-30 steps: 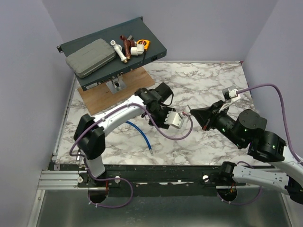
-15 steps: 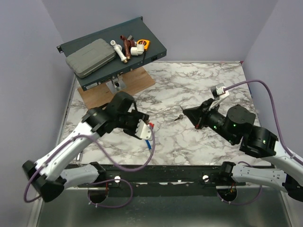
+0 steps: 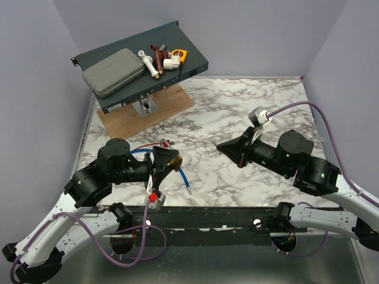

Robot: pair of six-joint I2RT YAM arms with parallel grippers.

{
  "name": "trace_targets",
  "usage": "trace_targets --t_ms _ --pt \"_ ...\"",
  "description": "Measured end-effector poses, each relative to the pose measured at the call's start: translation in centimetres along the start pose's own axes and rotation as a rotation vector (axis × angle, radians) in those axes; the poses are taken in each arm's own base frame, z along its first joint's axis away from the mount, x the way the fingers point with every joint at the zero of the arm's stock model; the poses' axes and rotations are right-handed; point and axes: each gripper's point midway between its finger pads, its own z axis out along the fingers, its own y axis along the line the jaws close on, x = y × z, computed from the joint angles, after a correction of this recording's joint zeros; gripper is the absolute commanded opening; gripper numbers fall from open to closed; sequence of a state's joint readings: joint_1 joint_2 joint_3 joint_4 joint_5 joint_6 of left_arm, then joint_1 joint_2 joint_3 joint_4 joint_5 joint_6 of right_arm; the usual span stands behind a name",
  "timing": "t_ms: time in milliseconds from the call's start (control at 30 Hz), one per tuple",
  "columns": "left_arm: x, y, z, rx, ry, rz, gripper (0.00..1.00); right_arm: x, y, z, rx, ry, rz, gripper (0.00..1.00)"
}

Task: Unlock with the key
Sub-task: Pick up the lock from the center of the board.

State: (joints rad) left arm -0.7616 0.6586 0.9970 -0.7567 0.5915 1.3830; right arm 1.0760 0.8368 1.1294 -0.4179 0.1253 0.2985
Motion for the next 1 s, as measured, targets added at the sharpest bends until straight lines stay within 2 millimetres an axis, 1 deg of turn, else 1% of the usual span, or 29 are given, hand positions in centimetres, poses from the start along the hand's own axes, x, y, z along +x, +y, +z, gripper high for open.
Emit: trace_targets --t_ms 67,233,567,900,1000 --pt "-0.2 0.0 0.2 -0.005 -0.014 0.026 0.00 0.1 0.4 0.0 -0.025 0.005 -0.010 0.01" --pt "-0.6 0.7 0.3 -0.028 -0.031 0.049 0.00 0.3 0.9 0.0 -0.058 0.015 -0.027 0.01" --pt "-1.3 0.9 0.4 -0.038 -0.067 0.011 0.00 0.8 1.2 0.2 -0.084 0.033 -0.065 0.01" --pt "-2.1 2.1 0.0 -0.090 -0.090 0.048 0.00 2.2 2.3 1.1 -0.152 0.091 -0.081 0.01" --pt "-2.5 3.2 -0.3 -0.131 -0.097 0.077 0.00 2.5 2.4 1.3 -0.159 0.102 -0.087 0.01"
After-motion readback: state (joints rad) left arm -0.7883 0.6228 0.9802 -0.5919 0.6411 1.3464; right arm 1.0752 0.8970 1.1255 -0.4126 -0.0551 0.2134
